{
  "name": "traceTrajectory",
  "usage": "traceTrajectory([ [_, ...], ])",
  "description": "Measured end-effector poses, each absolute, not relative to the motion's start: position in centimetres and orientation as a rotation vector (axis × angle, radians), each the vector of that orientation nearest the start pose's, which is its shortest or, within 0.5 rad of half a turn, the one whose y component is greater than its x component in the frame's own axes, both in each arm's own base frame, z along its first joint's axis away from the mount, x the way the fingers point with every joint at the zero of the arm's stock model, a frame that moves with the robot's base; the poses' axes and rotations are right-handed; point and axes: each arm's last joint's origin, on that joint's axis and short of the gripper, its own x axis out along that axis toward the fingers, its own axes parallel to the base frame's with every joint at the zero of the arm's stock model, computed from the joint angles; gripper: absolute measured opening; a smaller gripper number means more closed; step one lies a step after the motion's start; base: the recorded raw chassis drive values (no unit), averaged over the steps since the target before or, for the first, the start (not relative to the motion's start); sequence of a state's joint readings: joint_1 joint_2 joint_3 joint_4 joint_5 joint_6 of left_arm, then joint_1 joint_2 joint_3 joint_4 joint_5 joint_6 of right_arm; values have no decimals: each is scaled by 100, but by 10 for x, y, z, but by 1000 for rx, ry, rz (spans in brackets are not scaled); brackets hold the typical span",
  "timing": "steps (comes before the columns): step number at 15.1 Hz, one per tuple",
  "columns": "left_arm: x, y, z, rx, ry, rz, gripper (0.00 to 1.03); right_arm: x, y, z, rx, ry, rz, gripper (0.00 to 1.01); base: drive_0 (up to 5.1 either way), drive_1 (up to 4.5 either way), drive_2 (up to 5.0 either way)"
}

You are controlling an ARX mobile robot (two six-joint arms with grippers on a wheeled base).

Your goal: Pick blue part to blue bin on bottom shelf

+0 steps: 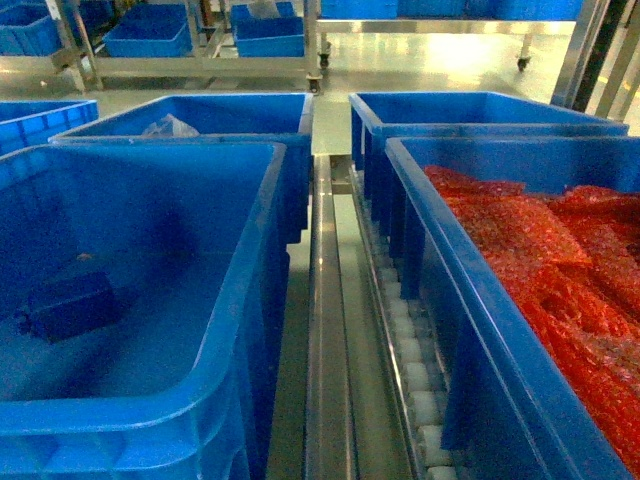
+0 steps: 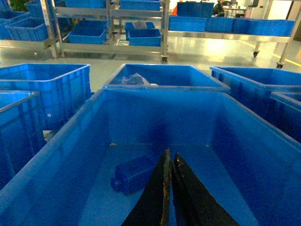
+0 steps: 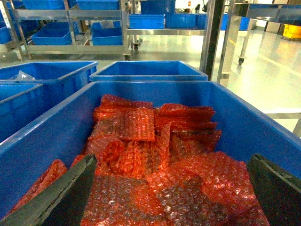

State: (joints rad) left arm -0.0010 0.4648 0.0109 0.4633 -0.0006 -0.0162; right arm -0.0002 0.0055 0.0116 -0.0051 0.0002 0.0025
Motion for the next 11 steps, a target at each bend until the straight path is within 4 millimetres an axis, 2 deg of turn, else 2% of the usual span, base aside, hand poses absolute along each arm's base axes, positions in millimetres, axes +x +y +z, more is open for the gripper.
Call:
traceTrajectory([
  [11,109,0,170,-16,-12,-1,2,97,0,167,2,-1,0,98,0,0,0],
])
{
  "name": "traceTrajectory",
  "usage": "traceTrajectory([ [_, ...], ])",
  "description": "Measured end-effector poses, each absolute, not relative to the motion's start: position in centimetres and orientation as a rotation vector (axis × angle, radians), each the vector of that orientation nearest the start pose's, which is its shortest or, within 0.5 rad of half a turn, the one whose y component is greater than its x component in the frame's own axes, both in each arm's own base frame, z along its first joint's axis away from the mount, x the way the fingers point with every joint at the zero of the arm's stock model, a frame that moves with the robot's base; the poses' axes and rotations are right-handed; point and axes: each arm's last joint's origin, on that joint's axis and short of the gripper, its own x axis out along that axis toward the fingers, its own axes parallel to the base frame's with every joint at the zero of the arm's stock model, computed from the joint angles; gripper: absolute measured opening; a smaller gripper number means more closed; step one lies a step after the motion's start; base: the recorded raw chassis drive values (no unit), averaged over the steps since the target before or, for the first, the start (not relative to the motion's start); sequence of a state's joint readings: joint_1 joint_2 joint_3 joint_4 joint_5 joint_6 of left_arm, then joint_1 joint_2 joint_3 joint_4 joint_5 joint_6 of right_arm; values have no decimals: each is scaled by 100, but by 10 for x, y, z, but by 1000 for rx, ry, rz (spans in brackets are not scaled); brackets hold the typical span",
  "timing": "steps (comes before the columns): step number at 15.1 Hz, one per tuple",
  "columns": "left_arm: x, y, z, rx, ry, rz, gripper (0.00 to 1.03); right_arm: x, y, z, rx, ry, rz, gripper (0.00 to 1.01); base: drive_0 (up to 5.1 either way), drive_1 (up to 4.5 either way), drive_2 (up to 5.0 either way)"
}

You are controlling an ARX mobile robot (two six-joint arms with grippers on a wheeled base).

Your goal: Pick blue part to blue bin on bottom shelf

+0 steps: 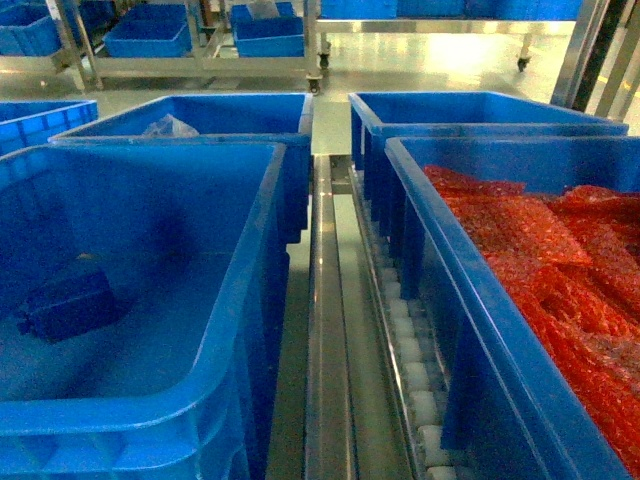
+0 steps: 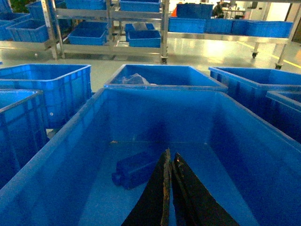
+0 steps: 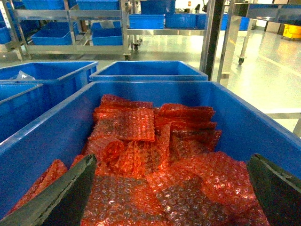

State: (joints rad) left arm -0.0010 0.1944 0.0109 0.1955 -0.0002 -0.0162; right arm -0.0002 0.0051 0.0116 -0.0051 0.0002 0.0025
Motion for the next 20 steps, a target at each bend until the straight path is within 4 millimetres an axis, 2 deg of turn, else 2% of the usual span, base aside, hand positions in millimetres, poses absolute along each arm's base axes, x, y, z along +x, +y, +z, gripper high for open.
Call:
traceTrajectory([
  [4,99,0,163,-15,40,-3,2,97,0,166,3,0,-1,98,0,0,0],
  [5,97,0,168,-14,-17,-2,2,97,0,167,2,-2,0,98,0,0,0],
  [9,98,0,166,-14,3,-2,4,97,0,167,3,-1,0,98,0,0,0],
  [16,98,0,166,-14,1,-1,94,97,0,167,2,-2,0,98,0,0,0],
  [17,98,0,166,-11,1,-1,99,97,0,167,2,-2,0,98,0,0,0],
  [20,98,0,166,-11,1,-1,98,97,0,167,3,-1,0,98,0,0,0],
])
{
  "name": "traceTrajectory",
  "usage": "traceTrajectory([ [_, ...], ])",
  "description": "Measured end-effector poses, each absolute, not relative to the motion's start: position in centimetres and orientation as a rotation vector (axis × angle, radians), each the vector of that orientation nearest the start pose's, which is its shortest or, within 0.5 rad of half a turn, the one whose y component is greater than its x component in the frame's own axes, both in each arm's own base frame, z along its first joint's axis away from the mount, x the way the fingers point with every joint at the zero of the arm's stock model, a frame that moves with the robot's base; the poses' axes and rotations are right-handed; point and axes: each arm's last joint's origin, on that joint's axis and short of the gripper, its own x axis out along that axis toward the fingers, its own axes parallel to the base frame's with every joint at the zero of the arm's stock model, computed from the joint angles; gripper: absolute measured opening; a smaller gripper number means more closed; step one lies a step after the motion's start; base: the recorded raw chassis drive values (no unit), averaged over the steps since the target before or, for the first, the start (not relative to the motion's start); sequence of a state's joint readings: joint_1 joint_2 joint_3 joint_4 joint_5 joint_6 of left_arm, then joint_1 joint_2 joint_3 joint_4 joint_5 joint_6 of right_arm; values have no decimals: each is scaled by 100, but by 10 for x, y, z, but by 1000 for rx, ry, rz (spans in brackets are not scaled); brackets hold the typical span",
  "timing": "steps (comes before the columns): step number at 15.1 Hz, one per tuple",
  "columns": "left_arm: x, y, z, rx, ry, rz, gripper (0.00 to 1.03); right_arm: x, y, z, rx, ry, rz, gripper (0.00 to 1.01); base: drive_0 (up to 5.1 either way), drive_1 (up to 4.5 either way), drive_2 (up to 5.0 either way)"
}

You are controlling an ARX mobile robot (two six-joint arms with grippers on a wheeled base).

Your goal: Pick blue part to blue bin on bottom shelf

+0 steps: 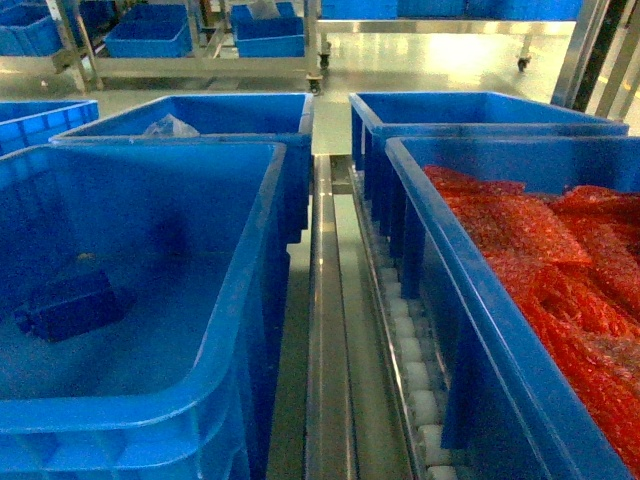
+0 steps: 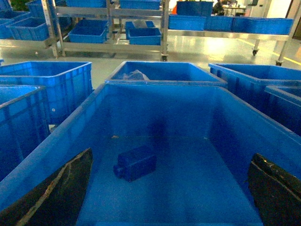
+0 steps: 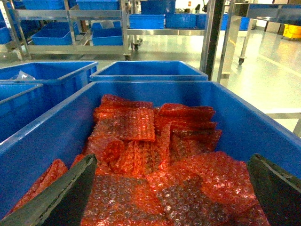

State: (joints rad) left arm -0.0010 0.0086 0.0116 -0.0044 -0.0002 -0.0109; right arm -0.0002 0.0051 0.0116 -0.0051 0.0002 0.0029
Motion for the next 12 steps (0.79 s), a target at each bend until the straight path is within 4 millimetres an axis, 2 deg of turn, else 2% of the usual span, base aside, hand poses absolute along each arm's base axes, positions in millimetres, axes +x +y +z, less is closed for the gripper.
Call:
traceTrajectory([
  [12,98,0,166,-11,2,-1,98,97,0,167,2,-2,0,98,0,0,0],
])
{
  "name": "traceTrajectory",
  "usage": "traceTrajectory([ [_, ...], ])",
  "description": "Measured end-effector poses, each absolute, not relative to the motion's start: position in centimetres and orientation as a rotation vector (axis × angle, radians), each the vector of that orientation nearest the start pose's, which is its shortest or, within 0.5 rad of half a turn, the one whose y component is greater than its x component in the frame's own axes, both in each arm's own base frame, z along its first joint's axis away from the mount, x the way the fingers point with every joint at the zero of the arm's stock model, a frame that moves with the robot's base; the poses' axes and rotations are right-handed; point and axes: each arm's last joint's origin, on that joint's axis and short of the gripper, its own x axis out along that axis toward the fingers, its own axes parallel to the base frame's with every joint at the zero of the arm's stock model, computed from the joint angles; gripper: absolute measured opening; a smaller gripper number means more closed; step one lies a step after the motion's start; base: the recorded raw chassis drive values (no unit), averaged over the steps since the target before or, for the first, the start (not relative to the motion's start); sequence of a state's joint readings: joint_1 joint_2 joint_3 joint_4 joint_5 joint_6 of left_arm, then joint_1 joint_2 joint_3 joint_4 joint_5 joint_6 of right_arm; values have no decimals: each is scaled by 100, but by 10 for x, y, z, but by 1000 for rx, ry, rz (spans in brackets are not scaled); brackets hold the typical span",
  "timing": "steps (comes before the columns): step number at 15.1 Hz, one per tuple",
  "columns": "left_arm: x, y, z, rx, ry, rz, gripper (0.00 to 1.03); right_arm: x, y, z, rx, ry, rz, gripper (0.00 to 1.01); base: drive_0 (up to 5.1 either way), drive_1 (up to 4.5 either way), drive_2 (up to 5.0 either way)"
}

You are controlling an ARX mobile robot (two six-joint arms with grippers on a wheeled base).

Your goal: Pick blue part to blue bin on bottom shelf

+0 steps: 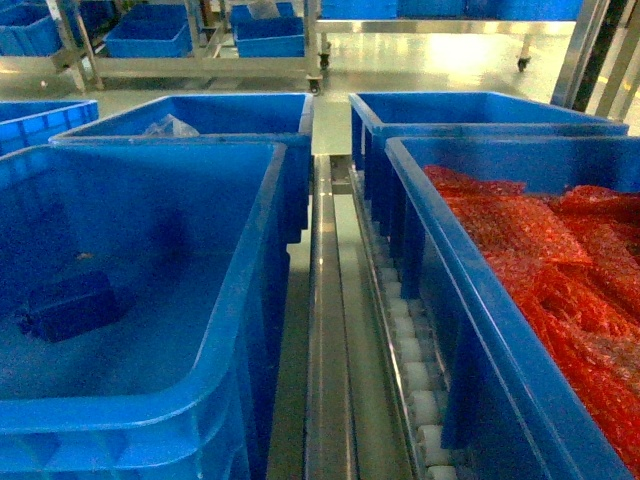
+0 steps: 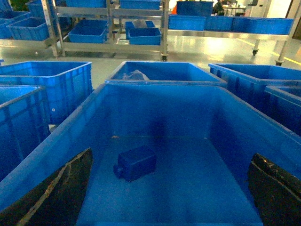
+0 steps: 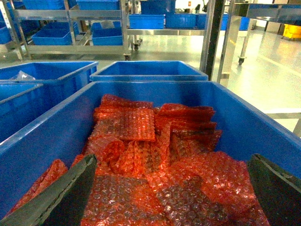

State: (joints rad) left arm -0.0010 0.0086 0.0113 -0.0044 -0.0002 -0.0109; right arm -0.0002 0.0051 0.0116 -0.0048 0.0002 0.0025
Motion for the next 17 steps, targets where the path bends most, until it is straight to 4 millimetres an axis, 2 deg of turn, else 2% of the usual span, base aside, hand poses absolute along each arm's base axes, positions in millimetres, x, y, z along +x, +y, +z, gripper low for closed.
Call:
traceTrajectory([
  [17,98,0,166,-11,1,-1,98,97,0,167,2,-2,0,98,0,0,0],
])
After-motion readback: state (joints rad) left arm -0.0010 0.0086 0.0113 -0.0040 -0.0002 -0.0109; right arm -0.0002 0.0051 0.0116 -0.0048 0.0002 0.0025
